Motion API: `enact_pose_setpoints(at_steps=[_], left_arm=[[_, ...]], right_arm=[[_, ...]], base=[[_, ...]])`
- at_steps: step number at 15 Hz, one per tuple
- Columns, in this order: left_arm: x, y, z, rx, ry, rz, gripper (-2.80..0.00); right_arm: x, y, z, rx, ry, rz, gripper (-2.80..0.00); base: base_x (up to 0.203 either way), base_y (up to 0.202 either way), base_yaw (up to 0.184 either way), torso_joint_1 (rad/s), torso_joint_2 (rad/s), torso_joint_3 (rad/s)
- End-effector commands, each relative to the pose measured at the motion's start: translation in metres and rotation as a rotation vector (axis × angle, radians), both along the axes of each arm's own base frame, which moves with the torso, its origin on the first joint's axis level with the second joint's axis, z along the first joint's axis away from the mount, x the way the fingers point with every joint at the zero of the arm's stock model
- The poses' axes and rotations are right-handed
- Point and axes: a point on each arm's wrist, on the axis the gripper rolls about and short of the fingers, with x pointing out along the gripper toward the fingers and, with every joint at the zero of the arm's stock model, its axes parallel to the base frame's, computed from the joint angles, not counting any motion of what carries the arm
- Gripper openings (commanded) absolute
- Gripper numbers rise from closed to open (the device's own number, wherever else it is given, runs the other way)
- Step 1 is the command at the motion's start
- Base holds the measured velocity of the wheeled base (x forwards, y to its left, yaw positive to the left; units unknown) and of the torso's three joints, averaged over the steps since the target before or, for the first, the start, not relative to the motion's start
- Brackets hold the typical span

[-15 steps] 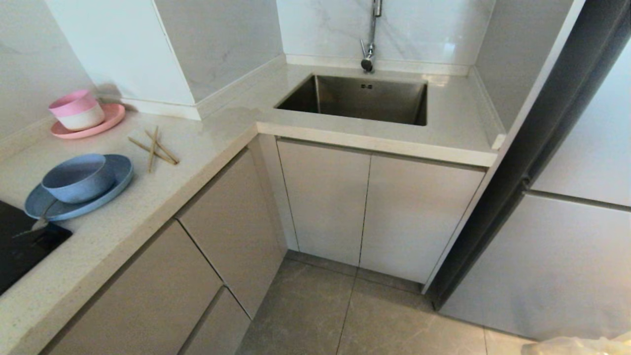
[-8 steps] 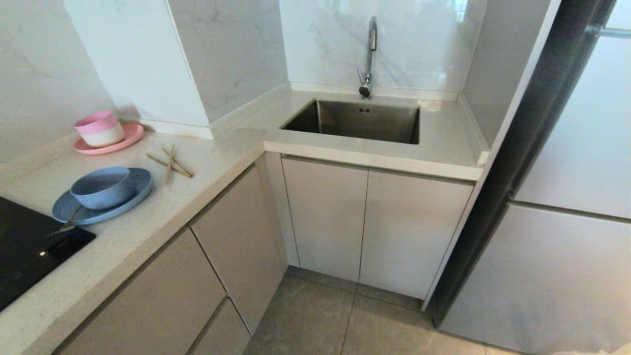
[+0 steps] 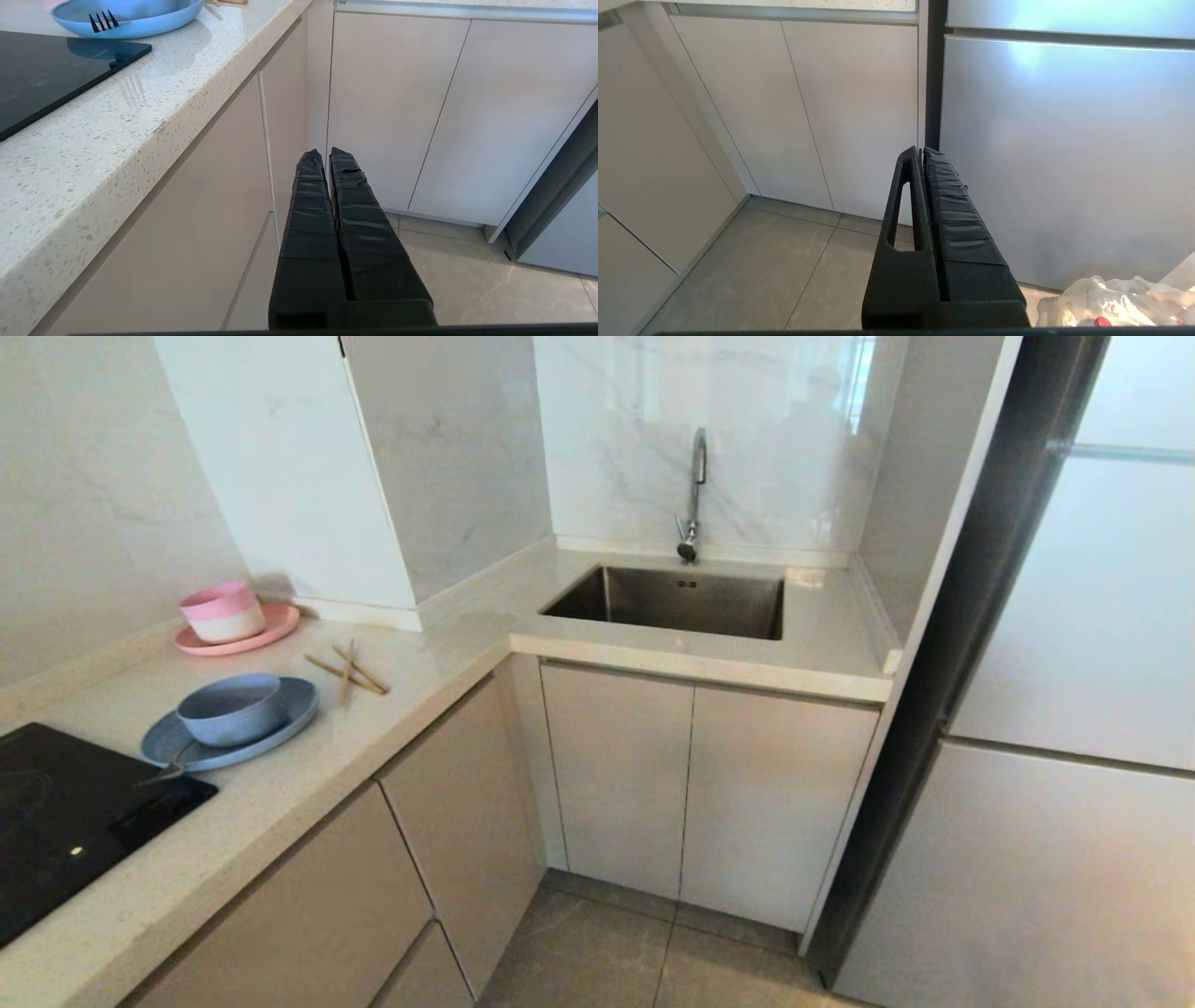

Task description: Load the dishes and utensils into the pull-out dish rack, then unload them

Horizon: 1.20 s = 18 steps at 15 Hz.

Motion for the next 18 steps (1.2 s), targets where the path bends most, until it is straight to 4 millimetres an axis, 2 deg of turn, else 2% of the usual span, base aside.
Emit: enact_pose_setpoints(at_steps=[1,18], left_arm=[[0.0,0.0,-0.0001,0.0,0.001,0.0,-2.8],[0.0,0.0,-0.0001,0.0,0.001,0.0,-2.8]], right_arm=[[0.0001,0.0,0.0001,0.0,0.001,0.0,-2.8],[0.0001,0.0,-0.0001,0.004,0.002,0.0,-2.8]], base=[[0.0,0.0,0.0,0.004,0.01,0.03],[0.0,0.0,0.0,0.0,0.0,0.0]])
